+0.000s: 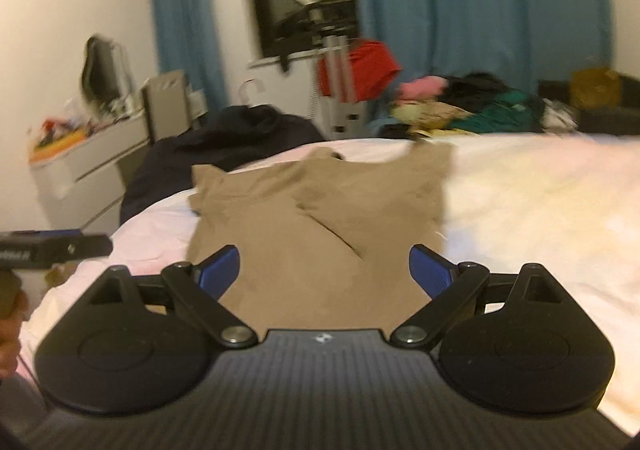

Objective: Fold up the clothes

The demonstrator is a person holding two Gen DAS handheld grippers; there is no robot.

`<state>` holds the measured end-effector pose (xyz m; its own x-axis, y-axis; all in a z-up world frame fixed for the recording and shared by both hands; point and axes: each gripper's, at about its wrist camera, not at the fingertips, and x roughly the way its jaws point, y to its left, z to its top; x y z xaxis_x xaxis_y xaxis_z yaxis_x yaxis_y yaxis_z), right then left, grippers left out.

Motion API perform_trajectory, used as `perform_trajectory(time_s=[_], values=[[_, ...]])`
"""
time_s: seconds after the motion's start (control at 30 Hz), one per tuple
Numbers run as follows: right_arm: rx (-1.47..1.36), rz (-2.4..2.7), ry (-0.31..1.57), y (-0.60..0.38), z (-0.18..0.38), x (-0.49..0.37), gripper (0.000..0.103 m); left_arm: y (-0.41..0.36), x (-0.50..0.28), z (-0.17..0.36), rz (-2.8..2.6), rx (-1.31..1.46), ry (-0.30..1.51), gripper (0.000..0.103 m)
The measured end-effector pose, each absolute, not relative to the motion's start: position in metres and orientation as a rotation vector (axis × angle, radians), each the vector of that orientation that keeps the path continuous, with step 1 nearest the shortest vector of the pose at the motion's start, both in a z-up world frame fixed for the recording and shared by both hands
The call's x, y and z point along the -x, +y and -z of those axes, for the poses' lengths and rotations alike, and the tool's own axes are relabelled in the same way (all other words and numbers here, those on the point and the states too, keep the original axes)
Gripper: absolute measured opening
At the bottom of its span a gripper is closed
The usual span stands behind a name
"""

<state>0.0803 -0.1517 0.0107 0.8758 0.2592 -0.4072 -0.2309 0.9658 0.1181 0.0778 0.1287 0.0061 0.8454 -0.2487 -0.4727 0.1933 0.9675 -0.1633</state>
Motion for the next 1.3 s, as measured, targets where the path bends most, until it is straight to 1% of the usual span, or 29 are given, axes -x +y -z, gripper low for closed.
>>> perform_trajectory(time_s=[0.2,0.23,0.27,0.3,0.33,0.47,0.63,0.67,0.7,0.73,0.77,0.8,0.83,0.9,1.0,1.13,1.23,1.3], values=[[0.007,-0.464,0.466,-0.055,-0.013,-0.185,0.092,0.170,-0.097,0.007,0.170,0.162,0.518,0.102],[0.012,-0.494,0.482,-0.038,-0.009,-0.203,0.090,0.176,-0.100,0.010,0.158,0.175,0.522,0.102],[0.018,-0.518,0.503,-0.018,-0.004,-0.222,0.078,0.182,-0.103,0.013,0.148,0.188,0.527,0.102],[0.020,-0.533,0.532,0.001,0.002,-0.240,0.074,0.187,-0.106,0.016,0.149,0.204,0.540,0.101],[0.019,-0.546,0.562,0.019,0.008,-0.258,0.074,0.192,-0.109,0.019,0.149,0.221,0.550,0.100],[0.113,-0.553,0.606,0.087,0.041,-0.313,0.074,0.212,-0.118,0.032,0.126,0.280,0.543,0.100],[0.203,-0.516,0.668,0.136,0.075,-0.357,0.074,0.215,-0.129,0.042,0.131,0.288,0.536,0.098],[0.250,-0.484,0.697,0.145,0.082,-0.366,0.069,0.216,-0.131,0.044,0.142,0.300,0.537,0.098],[0.259,-0.460,0.722,0.148,0.087,-0.374,0.066,0.216,-0.132,0.045,0.152,0.312,0.532,0.098],[0.241,-0.443,0.734,0.147,0.088,-0.380,0.061,0.216,-0.133,0.046,0.157,0.319,0.528,0.098],[0.219,-0.426,0.739,0.144,0.088,-0.383,0.033,0.217,-0.133,0.048,0.158,0.323,0.529,0.098],[0.202,-0.401,0.739,0.141,0.087,-0.386,0.017,0.217,-0.134,0.049,0.159,0.326,0.530,0.098],[0.176,-0.384,0.735,0.137,0.084,-0.388,0.010,0.217,-0.134,0.050,0.158,0.329,0.535,0.098],[0.108,-0.388,0.715,0.121,0.072,-0.386,0.009,0.217,-0.134,0.052,0.156,0.335,0.544,0.098],[0.086,-0.350,0.607,0.093,0.043,-0.370,0.009,0.216,-0.129,0.050,0.172,0.341,0.522,0.098],[-0.014,-0.267,0.483,0.035,0.006,-0.353,0.009,0.209,-0.123,0.046,0.199,0.334,0.501,0.098],[-0.112,-0.173,0.415,-0.024,-0.010,-0.341,0.009,0.201,-0.118,0.046,0.220,0.337,0.500,0.098],[-0.182,-0.091,0.401,-0.067,-0.009,-0.336,0.009,0.195,-0.116,0.046,0.238,0.335,0.500,0.098]])
